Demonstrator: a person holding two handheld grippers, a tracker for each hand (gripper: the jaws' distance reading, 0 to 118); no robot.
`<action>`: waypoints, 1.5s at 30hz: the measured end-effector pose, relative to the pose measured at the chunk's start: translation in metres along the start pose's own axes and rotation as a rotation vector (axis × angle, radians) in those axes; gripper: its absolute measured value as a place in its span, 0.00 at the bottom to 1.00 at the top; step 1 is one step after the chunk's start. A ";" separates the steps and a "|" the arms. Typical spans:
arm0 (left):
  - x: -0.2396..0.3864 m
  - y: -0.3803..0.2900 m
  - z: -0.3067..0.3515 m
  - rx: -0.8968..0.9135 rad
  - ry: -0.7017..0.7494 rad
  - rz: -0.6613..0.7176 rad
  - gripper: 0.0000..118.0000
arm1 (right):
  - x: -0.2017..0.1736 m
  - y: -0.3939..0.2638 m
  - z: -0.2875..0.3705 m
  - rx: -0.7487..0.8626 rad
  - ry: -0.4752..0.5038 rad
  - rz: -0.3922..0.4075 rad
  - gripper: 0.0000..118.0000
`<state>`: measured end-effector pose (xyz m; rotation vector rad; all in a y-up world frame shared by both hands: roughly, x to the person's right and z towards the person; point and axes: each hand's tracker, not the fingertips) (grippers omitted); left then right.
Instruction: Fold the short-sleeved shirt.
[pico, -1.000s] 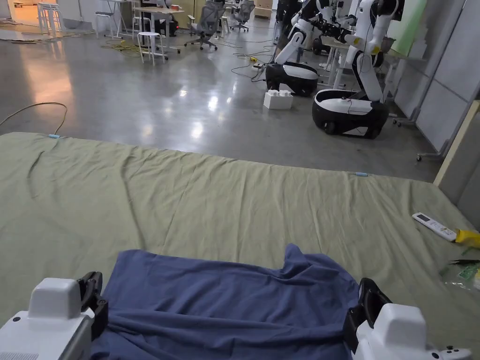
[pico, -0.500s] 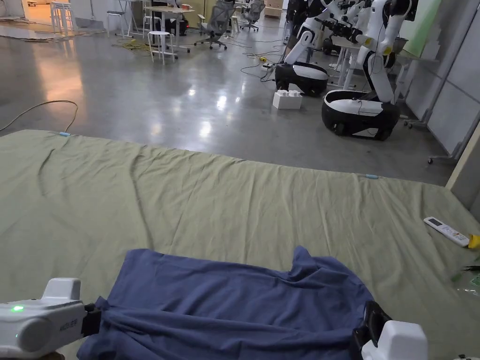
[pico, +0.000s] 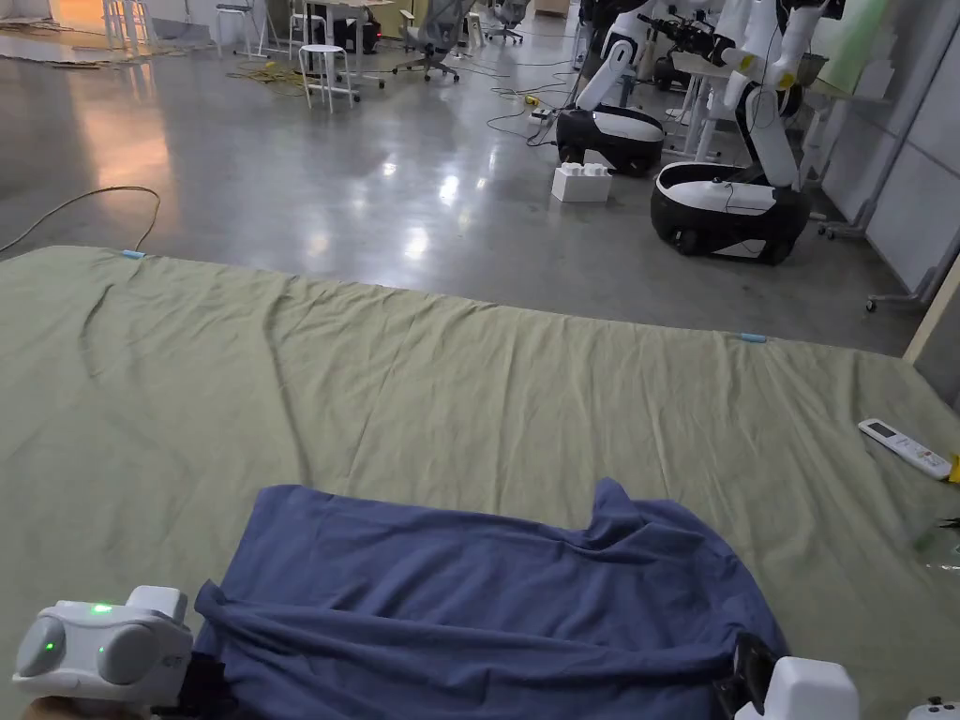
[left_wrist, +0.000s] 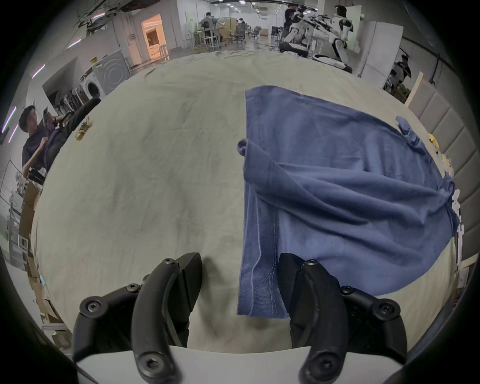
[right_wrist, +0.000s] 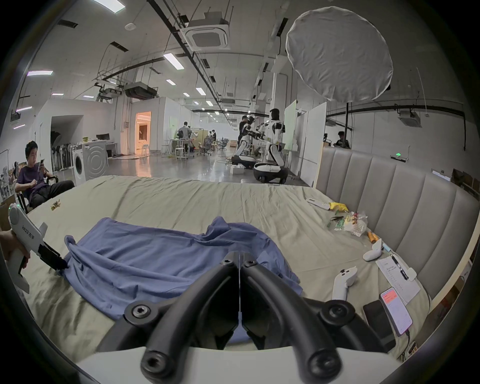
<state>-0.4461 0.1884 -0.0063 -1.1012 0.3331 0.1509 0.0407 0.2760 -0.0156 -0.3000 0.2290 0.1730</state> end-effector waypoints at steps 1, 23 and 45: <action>0.001 -0.001 0.001 0.000 0.004 -0.006 0.45 | 0.000 -0.002 -0.001 -0.015 0.006 -0.008 0.01; -0.018 -0.031 0.055 0.203 -0.136 0.066 0.05 | 0.071 -0.026 -0.052 -0.340 -0.066 -0.058 0.51; -0.015 -0.029 0.079 0.252 -0.131 0.029 0.04 | 0.071 -0.041 -0.085 -0.582 0.073 0.009 0.07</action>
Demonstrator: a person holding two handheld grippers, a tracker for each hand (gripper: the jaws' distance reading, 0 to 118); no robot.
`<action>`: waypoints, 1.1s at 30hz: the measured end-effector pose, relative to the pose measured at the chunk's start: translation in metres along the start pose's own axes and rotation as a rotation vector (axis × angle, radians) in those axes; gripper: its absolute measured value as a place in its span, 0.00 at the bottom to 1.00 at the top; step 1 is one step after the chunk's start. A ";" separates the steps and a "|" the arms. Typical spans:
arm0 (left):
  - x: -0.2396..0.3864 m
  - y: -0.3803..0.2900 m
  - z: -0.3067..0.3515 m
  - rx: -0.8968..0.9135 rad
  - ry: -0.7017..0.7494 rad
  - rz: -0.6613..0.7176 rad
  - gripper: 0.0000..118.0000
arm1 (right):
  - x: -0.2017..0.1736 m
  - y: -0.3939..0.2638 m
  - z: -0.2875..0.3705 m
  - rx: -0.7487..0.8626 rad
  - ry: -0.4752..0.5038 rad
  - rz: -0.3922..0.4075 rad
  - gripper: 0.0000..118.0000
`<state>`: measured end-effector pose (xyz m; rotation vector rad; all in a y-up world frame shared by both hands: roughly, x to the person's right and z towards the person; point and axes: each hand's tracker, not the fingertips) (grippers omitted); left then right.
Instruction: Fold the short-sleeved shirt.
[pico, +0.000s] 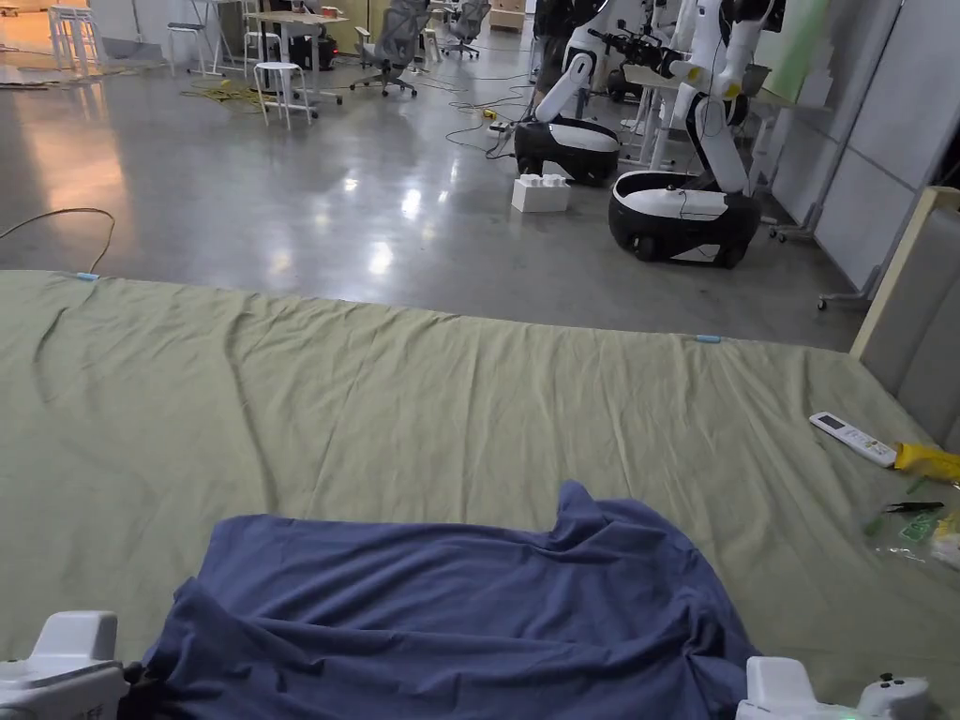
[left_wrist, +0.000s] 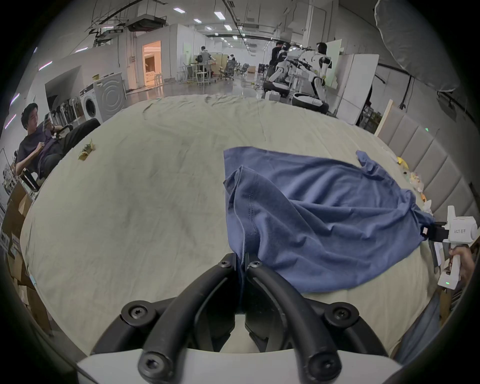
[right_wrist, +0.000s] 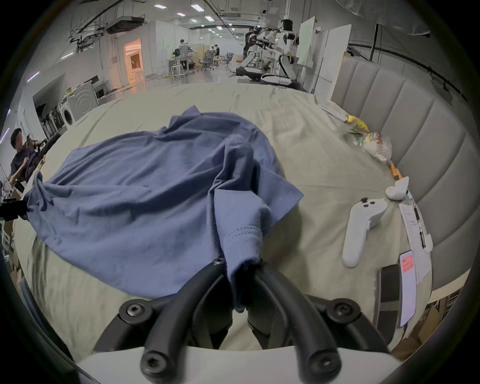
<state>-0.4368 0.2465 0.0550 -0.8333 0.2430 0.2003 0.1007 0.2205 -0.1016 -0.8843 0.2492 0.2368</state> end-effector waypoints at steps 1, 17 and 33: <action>-0.001 0.002 0.004 0.010 -0.007 0.009 0.04 | 0.000 0.003 0.009 0.019 0.007 0.007 0.07; -0.030 -0.045 0.067 0.010 -0.014 0.021 0.04 | 0.009 -0.044 0.086 0.010 0.046 0.101 0.07; -0.016 -0.113 0.015 -0.197 0.077 -0.078 0.05 | -0.029 -0.112 0.056 -0.192 -0.002 0.117 0.17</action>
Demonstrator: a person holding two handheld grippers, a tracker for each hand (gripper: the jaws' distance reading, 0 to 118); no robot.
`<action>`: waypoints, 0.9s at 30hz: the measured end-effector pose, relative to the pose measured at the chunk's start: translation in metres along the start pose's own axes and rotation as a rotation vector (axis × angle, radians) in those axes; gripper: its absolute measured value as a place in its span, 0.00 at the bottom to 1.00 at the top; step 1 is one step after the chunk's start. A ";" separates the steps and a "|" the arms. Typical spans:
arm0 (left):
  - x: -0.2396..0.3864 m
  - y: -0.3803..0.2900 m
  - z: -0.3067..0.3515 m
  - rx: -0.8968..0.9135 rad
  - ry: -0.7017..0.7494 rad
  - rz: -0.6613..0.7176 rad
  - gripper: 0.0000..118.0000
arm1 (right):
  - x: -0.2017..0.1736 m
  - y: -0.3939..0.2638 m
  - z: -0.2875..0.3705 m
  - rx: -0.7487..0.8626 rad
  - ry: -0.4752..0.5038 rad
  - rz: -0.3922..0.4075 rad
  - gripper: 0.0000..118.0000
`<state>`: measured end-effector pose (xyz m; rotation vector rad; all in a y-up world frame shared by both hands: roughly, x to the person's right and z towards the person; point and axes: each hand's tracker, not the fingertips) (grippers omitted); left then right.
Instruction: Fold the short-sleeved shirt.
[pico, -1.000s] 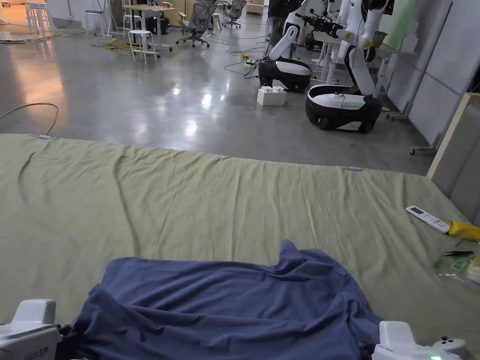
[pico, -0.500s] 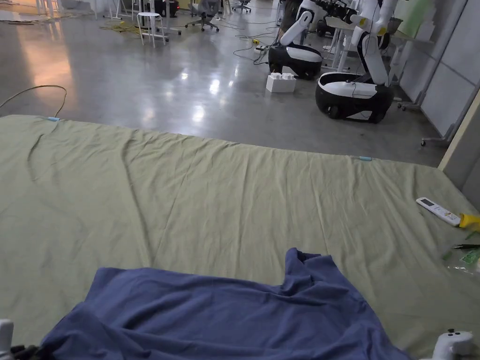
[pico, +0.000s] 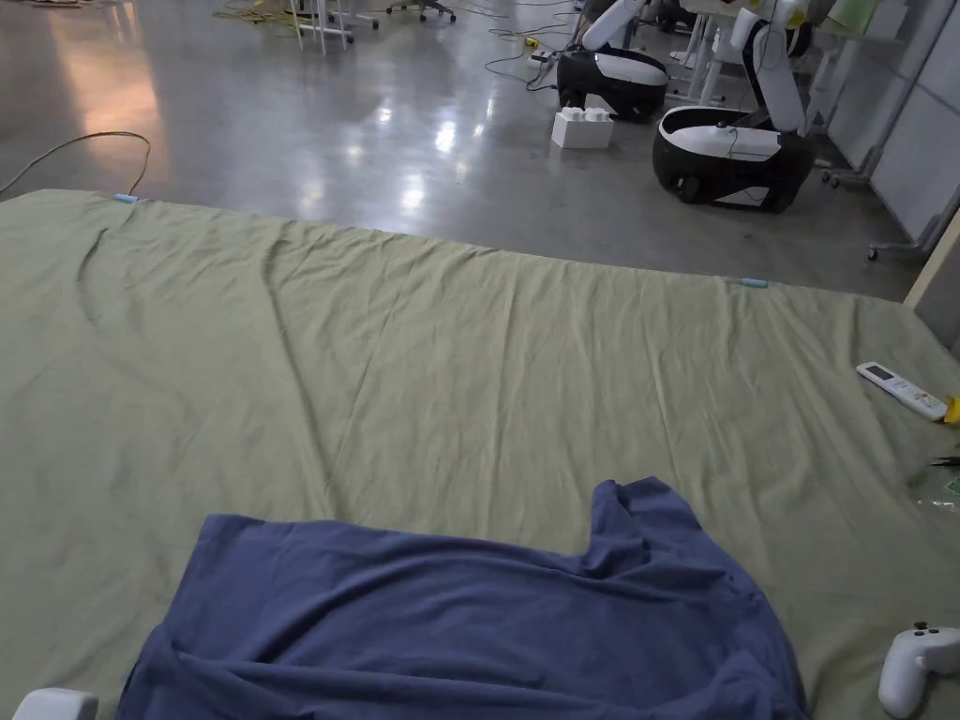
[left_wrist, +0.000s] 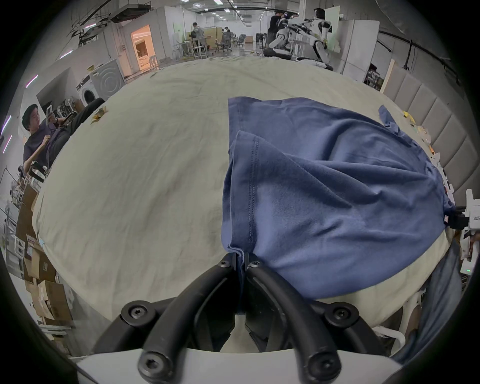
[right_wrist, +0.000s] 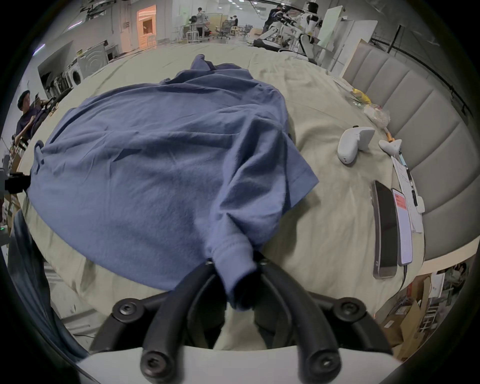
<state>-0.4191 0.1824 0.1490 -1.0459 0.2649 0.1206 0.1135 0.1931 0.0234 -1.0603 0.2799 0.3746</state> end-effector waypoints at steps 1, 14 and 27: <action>-0.001 0.000 0.001 0.003 0.000 -0.001 0.05 | -0.001 0.000 0.003 -0.002 -0.013 0.001 0.24; 0.020 0.064 0.067 0.420 -0.030 0.006 0.44 | 0.002 0.070 0.082 0.574 -0.119 -0.125 0.73; 0.095 0.111 0.122 0.830 0.059 -0.030 0.13 | -0.064 0.128 0.122 1.016 -0.135 -0.134 0.28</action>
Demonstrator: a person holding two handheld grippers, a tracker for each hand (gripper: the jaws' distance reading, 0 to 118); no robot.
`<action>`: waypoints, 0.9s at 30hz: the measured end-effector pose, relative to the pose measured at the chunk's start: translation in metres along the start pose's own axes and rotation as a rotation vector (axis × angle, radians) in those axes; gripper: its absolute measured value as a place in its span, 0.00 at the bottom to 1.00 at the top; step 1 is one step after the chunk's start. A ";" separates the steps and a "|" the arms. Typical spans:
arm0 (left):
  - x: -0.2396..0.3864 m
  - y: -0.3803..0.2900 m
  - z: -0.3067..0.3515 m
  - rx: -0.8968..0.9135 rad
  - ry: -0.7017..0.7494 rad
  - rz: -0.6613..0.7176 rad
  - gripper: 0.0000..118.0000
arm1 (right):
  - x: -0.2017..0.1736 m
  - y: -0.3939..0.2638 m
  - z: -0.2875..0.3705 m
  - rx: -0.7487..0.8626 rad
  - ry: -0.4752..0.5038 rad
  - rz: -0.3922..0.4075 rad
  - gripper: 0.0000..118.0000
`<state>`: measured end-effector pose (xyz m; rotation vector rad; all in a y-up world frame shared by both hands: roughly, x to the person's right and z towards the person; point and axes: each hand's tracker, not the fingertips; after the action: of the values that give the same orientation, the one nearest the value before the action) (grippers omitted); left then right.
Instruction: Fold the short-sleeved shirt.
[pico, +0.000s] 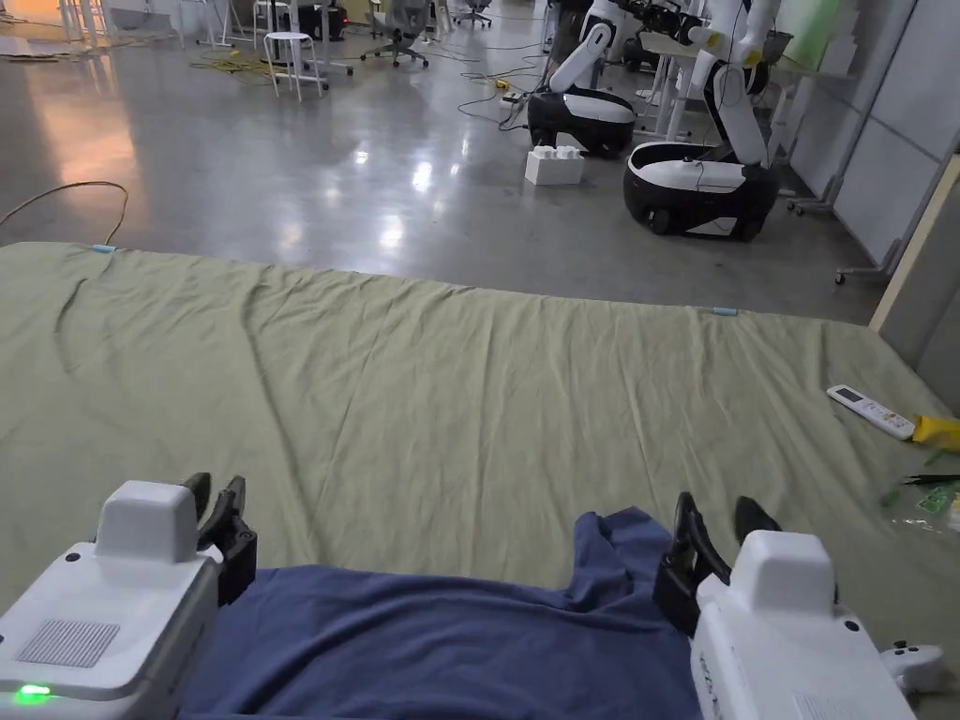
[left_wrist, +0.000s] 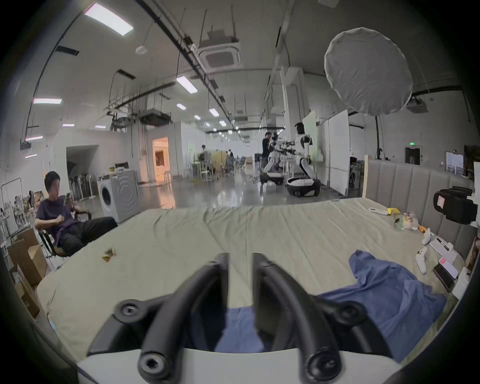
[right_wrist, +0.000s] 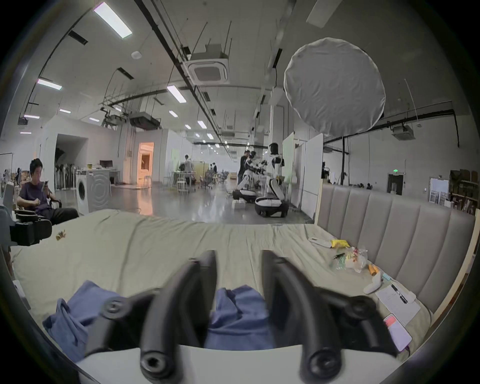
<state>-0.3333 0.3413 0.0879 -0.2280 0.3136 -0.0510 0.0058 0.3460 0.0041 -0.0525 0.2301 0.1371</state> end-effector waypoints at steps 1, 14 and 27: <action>0.003 0.001 0.002 0.010 0.003 0.007 0.10 | -0.002 0.001 0.000 0.007 -0.004 -0.005 0.15; -0.012 -0.003 0.014 0.026 0.022 0.017 0.03 | -0.004 0.006 -0.005 0.038 0.014 -0.034 0.00; -0.108 -0.049 -0.107 -0.428 -0.063 0.226 0.03 | -0.004 -0.009 -0.019 -0.034 0.037 -0.001 0.00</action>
<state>-0.4698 0.2794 0.0324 -0.6155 0.2829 0.2483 -0.0014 0.3355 -0.0128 -0.0890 0.2643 0.1396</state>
